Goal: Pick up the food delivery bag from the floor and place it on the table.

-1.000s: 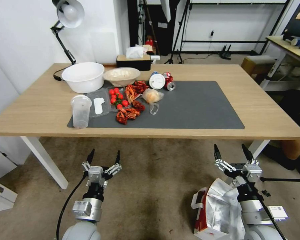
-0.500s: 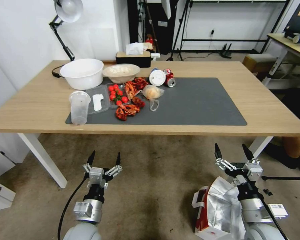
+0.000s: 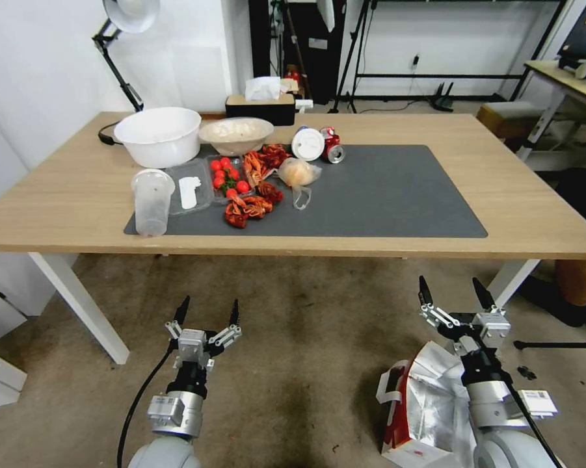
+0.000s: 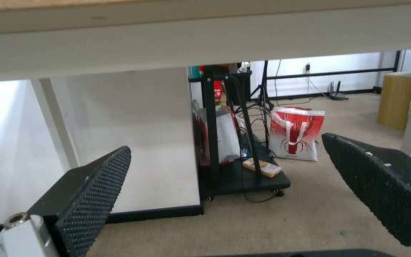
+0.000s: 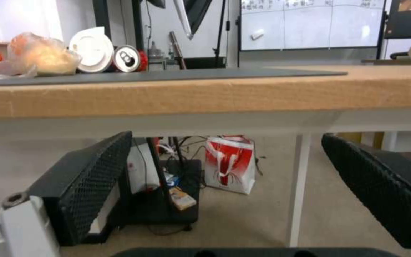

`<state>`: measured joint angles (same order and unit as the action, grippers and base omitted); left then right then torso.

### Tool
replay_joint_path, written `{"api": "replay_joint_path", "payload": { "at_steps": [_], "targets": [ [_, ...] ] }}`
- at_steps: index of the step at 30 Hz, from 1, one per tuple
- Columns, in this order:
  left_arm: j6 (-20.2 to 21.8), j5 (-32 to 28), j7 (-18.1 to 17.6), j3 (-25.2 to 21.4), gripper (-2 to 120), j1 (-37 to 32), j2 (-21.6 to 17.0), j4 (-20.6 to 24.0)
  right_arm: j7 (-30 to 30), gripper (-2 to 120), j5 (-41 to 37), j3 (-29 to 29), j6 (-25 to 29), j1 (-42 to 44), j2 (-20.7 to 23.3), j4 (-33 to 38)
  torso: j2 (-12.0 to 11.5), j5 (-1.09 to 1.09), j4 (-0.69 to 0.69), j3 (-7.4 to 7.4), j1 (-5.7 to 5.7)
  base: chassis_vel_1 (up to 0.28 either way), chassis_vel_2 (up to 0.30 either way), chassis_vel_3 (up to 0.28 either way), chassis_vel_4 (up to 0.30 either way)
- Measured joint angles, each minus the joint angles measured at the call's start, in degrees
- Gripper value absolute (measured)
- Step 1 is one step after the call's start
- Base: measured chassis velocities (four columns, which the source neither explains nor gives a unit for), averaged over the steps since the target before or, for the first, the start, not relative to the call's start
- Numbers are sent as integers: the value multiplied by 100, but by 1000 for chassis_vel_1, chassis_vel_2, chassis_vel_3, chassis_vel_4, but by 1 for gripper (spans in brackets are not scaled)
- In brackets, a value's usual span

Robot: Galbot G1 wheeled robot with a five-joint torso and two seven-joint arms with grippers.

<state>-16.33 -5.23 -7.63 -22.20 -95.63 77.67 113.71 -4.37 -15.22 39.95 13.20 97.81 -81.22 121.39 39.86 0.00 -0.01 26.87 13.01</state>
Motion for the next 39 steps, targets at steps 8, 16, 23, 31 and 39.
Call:
{"api": "replay_joint_path", "payload": {
  "at_steps": [8, 16, 23, 31, 39],
  "targets": [
    [-2, 8, 34, 10, 100, 24, 8, -21, -12, 100, 24, -24, 15, -2, -29, -40, -186, 0, 0, -108, -78, 0, 0, 0, 0],
    [-12, 7, 50, 12, 100, 15, -8, -71, -34, 100, 44, -16, 51, -5, -31, -93, -372, -1, 0, -225, -148, 0, 0, 0, 0],
    [-13, 24, 82, 35, 100, 31, 4, -76, -37, 100, 59, -33, 52, -48, -50, -96, -553, 0, 0, -330, -224, 0, 0, 0, 0],
    [-30, 56, 107, 63, 100, 3, 31, -76, -37, 100, 66, -29, 52, -55, -41, -96, -757, 0, 0, -459, -296, 0, 0, 0, 0],
    [-40, 70, 118, 67, 100, -21, 39, -76, -36, 100, 58, -13, 52, -60, -40, -78, -945, 0, 1, -574, -372, 0, 0, 0, 0]
  ]
}}
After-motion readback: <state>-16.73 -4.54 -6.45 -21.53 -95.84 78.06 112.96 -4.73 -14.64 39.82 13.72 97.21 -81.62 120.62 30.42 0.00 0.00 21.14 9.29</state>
